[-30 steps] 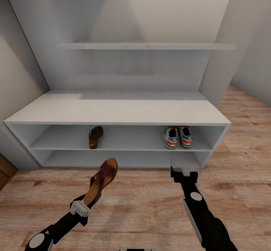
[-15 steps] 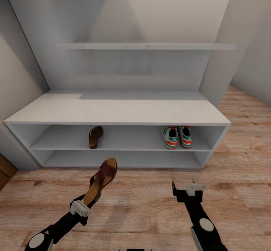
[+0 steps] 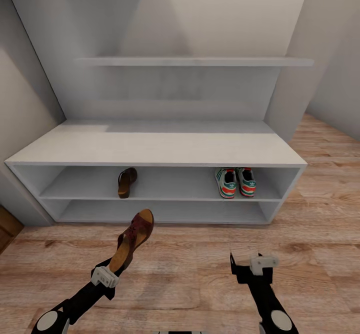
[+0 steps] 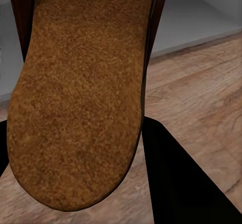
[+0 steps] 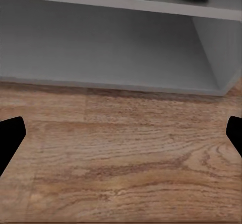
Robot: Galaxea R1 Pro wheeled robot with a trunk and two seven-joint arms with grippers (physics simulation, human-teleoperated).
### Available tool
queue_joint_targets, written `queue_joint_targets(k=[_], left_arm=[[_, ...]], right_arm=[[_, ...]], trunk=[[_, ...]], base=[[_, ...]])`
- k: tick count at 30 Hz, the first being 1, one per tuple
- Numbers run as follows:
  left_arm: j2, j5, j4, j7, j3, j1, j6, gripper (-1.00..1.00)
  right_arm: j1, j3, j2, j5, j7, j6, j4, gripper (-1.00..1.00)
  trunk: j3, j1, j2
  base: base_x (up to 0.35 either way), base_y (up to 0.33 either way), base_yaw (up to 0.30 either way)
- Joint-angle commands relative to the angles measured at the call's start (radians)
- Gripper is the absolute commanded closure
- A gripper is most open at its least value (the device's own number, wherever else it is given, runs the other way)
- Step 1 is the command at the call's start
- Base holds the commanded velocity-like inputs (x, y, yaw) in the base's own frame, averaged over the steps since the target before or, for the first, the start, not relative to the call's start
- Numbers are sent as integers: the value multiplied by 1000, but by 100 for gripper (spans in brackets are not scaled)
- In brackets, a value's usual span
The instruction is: Pick up the two gym shoes and the two sandals from the corridor floor and place them onto the hallstand (shoe rack) in the corridor, making sure they are on the rack and not on the floor. Arrange them so the two gym shoes are next to each other and the two sandals are next to each other.
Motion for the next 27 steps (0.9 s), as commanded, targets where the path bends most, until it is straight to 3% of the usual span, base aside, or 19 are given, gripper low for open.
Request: queue_joint_targets(k=[1, 19, 27], left_arm=[[-1, -13, -1, -3, 4, 0, -9, 100], [-7, -14, 0, 11, 13, -4, 5, 100], [-19, -13, -6, 139, 15, -14, 138, 100]], right_arm=[[4, 2, -1, 7, -6, 2, -1, -100], [20, -1, 0, 6, -12, -25, 6, -100], [20, -1, 0, 5, -16, -26, 7, -100]], trunk=[[-1, 0, 0], [-1, 0, 0], [-1, 0, 0]], base=[[0, 0, 0], [0, 0, 0], [0, 0, 0]])
